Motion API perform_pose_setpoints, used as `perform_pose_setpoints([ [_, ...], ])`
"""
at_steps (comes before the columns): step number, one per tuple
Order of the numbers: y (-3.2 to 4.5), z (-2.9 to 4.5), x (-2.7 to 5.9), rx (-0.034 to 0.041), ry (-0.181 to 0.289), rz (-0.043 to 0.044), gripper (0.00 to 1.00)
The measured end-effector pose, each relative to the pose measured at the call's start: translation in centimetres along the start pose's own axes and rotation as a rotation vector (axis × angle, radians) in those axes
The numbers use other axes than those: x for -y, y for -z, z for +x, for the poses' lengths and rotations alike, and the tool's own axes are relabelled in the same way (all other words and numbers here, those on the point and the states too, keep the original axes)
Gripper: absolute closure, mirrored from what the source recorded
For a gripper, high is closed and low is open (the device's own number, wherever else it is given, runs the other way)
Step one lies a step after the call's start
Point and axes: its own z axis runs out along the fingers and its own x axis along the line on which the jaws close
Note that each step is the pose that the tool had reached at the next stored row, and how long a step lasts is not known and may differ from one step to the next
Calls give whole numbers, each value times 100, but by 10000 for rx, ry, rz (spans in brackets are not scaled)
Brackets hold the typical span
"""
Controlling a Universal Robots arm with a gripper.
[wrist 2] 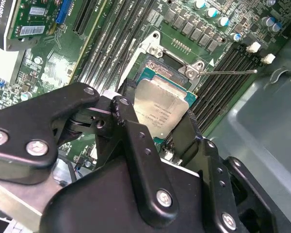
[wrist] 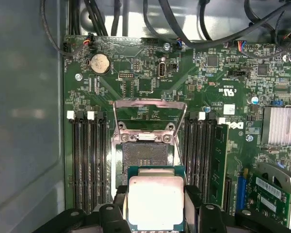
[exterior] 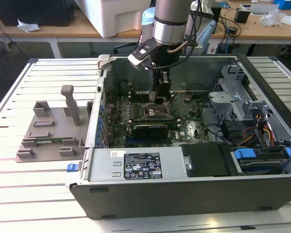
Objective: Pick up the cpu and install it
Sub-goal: 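Place the cpu into insertion slot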
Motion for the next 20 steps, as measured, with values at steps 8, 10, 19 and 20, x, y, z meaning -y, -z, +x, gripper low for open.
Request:
perform_pose_setpoints([
  [8, -6, 0, 0, 5, -30, -678, 46],
  [10, -6, 0, 0, 5, -30, -678, 46],
  [19, -32, 4, 36, 17, -31, -677, 46],
  [20, -36, 7, 45, 16, -32, -679, 46],
])
